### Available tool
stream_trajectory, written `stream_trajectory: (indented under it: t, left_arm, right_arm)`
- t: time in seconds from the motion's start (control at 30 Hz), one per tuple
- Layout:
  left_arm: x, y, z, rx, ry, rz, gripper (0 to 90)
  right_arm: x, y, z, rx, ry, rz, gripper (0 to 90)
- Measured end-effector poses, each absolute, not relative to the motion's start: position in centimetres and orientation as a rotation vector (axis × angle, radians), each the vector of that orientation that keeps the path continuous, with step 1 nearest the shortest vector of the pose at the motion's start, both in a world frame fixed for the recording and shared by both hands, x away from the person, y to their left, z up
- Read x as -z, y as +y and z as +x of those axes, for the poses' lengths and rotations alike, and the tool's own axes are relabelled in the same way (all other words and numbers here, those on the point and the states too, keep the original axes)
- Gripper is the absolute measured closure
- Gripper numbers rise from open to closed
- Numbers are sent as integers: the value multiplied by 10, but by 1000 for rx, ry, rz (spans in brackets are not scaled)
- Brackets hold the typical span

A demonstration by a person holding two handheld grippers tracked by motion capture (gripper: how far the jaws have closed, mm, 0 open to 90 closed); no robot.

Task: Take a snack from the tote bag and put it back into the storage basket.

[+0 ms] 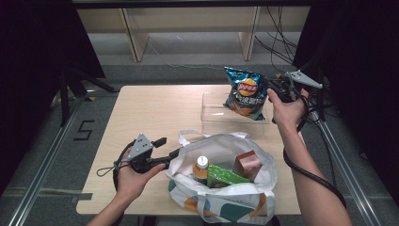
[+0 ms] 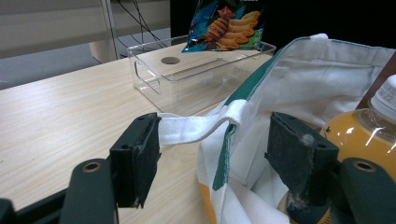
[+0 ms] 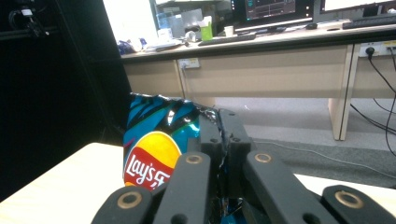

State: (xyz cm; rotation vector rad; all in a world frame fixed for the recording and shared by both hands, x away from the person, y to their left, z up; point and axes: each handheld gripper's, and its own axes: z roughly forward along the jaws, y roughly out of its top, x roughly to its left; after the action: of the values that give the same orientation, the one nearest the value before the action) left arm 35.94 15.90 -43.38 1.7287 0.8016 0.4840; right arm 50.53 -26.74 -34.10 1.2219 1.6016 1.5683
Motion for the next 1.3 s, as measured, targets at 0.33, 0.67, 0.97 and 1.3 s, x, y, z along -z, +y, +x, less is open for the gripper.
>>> stream_trajectory:
  t: [0.33, 0.67, 0.97, 1.3]
  left_arm:
    - [434, 159, 360, -482, 799, 1727, 340]
    - [434, 159, 359, -484, 800, 1731, 340]
    - [434, 159, 359, -487, 804, 1740, 339]
    - [434, 159, 359, -486, 803, 1741, 339]
  right_arm:
    - [346, -271, 508, -1549, 1615, 1237, 899]
    - [350, -270, 509, -1534, 1625, 1259, 899]
    - [354, -271, 511, -1518, 1637, 1255, 897]
    - [360, -271, 513, -1503, 1645, 1272, 896]
